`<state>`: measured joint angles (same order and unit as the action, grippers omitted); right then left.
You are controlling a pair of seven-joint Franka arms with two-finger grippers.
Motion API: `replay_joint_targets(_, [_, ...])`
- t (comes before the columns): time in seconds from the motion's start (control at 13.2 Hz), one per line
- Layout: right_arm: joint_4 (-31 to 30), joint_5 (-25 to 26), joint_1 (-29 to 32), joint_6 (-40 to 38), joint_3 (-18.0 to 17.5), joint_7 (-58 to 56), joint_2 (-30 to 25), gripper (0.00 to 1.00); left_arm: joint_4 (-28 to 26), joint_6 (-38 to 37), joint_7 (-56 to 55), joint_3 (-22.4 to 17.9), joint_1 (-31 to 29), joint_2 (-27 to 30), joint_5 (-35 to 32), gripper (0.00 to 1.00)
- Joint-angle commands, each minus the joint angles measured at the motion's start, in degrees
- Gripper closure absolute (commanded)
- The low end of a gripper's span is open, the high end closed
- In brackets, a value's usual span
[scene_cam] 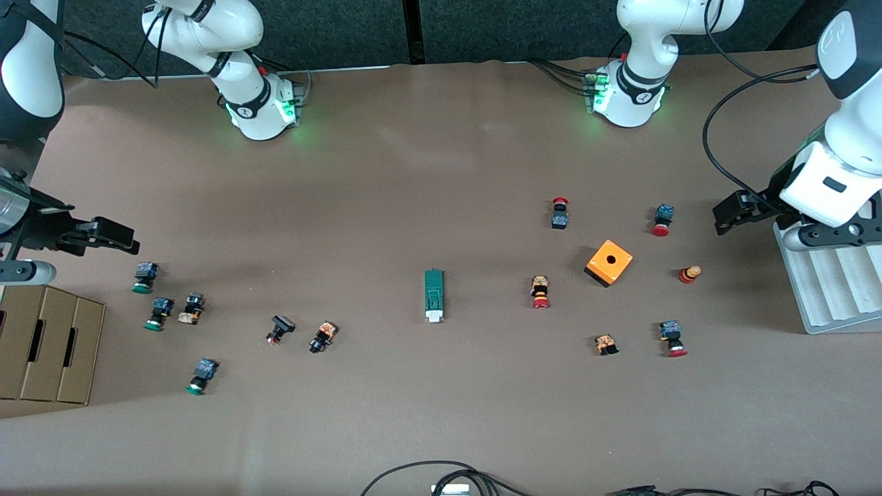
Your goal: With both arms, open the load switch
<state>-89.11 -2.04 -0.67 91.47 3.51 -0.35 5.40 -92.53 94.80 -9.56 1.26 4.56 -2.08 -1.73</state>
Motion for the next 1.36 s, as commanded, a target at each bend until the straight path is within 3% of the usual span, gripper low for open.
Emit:
replay_joint_targets(0.0, [-0.1, 0.4, 0.8, -0.2, 0.0, -0.3, -0.3, 0.0, 1.4, -0.8, 0.2, 0.0, -0.1, -0.5, 0.1, 0.0])
replay_joint_targets(0.83, [-0.1, 1.0, 0.7, -0.1, -0.1, -0.3, -0.2, 0.0, 1.4, -0.7, -0.4, 0.4, 0.6, -0.6, 0.3, 0.01])
replay_joint_targets(1.29, [-0.1, 0.6, 0.8, 0.2, -0.1, -0.4, -0.1, 0.0, 1.4, -0.4, -6.9, 3.6, 1.2, -0.8, 3.8, 0.01])
